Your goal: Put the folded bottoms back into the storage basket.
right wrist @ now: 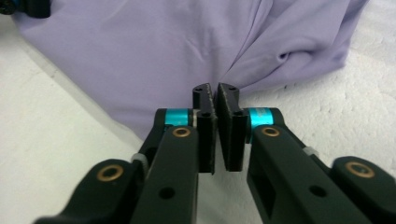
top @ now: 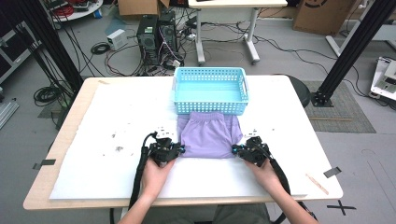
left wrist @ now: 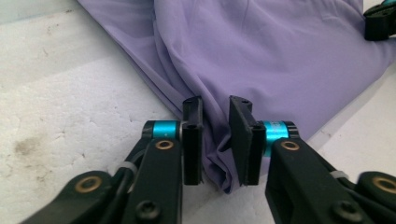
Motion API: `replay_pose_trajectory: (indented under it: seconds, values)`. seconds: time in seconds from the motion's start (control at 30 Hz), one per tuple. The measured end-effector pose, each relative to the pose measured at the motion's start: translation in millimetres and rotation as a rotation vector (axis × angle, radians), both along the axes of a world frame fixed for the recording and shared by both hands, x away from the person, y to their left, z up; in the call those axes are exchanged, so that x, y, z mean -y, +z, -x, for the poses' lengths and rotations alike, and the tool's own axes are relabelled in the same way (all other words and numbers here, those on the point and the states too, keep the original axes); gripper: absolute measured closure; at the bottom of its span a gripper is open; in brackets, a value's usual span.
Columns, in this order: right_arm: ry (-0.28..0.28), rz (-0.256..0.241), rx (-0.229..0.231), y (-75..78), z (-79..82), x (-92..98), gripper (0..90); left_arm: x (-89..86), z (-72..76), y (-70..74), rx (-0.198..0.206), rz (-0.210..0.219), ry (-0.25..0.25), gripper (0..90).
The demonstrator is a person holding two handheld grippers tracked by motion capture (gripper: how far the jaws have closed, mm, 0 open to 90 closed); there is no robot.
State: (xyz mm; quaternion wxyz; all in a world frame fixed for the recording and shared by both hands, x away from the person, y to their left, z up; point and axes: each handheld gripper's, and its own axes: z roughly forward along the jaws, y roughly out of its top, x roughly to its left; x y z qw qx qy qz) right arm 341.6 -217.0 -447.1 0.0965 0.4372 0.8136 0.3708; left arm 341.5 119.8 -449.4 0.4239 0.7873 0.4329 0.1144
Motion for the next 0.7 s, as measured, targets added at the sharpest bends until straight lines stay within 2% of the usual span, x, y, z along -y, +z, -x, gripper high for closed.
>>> replay_pose_trajectory:
  seconds: [0.17, 0.27, 0.33, 0.7]
  values:
    - [0.011, 0.009, 0.013, 0.7, 4.4, 4.1, 89.4, 1.2, 1.9, 0.3, -0.006, 0.017, -0.03, 83.0]
    - [0.006, 0.013, 0.022, 1.9, 10.6, 12.5, 89.5, 4.5, 6.5, 0.4, -0.038, 0.045, -0.075, 83.6]
    - [0.008, 0.016, 0.029, 2.1, 15.6, 18.5, 89.6, 7.7, 11.3, 1.0, -0.04, 0.036, -0.102, 83.9]
    - [0.047, 0.024, 0.043, 3.7, 62.7, 35.4, 89.7, 17.3, 44.3, 1.4, -0.043, 0.029, -0.192, 84.6]
